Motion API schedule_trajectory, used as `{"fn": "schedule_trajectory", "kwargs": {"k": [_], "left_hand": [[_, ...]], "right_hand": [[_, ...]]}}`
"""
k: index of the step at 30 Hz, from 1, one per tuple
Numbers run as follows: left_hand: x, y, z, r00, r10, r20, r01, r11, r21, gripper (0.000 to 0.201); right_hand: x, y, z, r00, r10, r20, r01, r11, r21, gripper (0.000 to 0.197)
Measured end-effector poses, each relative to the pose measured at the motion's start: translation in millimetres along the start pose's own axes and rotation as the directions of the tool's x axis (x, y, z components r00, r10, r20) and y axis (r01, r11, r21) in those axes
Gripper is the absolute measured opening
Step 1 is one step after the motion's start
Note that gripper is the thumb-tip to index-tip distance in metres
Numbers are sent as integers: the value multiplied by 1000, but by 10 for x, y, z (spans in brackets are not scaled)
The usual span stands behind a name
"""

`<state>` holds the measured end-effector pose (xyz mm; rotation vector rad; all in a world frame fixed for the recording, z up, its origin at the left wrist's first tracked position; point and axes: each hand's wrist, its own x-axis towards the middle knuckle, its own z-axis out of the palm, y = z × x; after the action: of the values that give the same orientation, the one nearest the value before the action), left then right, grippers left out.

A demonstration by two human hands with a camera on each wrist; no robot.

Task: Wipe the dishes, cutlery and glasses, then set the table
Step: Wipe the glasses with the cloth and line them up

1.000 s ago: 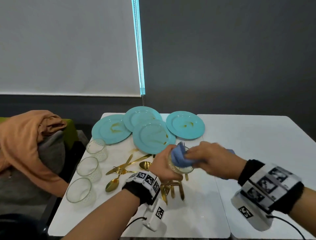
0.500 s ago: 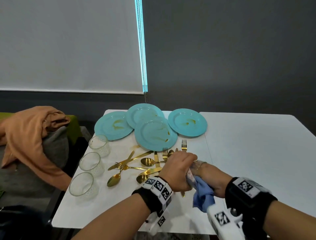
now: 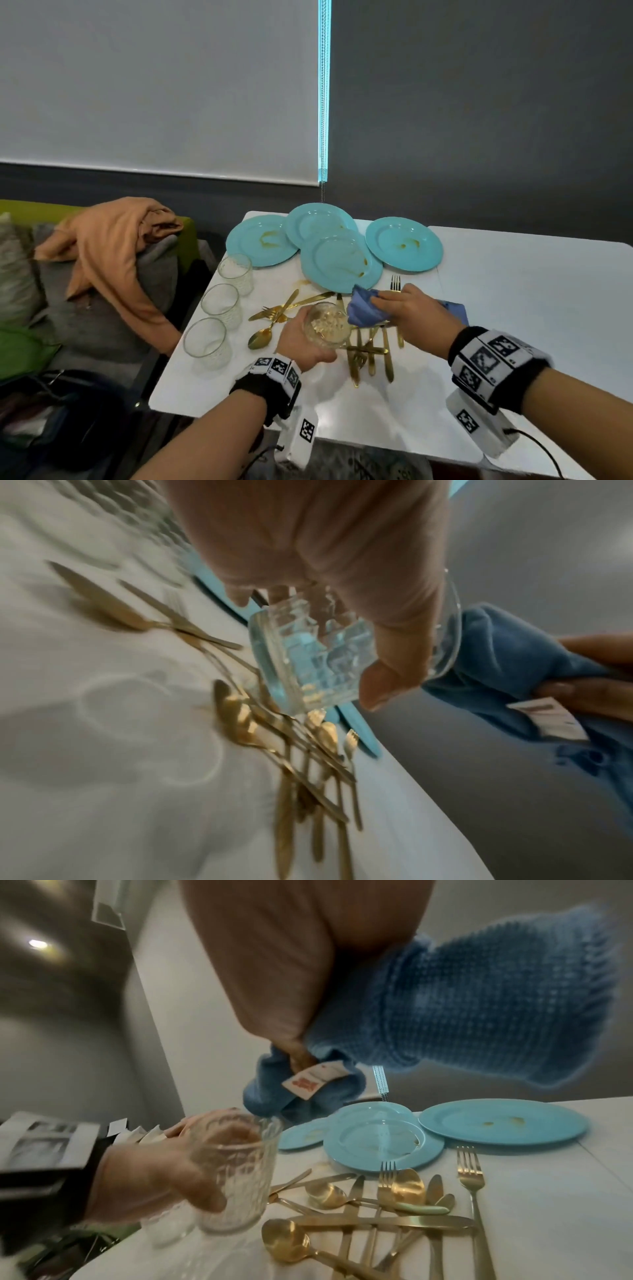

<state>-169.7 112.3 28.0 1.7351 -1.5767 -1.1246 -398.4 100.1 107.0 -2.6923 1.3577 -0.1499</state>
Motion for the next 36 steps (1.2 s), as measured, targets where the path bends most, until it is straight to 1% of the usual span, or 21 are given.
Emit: {"fn": "schedule_trajectory", "kwargs": {"k": [3,4,7,10,12,14,18,21,27,31,36], "left_hand": [[-118,-282,-145,988,-101,-116,102,995,3,92],[-166,-345,-181,983,-120,-141,125,992,27,95],[-311,-455,-269,963,-171,-207,185,981,51,101],[-395,-576,-294,936,-245,-253,247,969,-27,106],[-388,-720,-276,914,-288,-284,273,958,-93,109],[-374,-810,-269,897,-337,-285,304,940,-157,108],[-340,-877,-271,862,-413,-294,362,907,-214,91],[-303,-887,-274,839,-452,-303,377,885,-275,86],[-249,-924,-290,782,-530,-327,416,835,-359,90],[-250,-931,-298,751,-569,-335,457,814,-358,95],[-236,-876,-306,723,-608,-327,509,789,-343,96]], "right_hand": [[118,-112,-46,1000,13,-27,-12,1000,29,28],[143,-154,-58,1000,30,-8,-30,998,48,24],[204,-260,-42,997,79,19,-80,989,122,24],[249,-305,48,995,104,-4,-102,982,156,24],[274,-321,100,993,119,2,-117,976,184,23],[294,-338,130,993,122,6,-120,973,199,22],[323,-356,121,987,160,7,-157,959,236,17],[324,-349,104,981,195,18,-194,951,240,17],[325,-269,138,965,252,70,-261,932,250,18],[325,-259,126,962,262,71,-272,933,235,20],[338,-269,114,962,263,74,-273,931,244,21]]}}
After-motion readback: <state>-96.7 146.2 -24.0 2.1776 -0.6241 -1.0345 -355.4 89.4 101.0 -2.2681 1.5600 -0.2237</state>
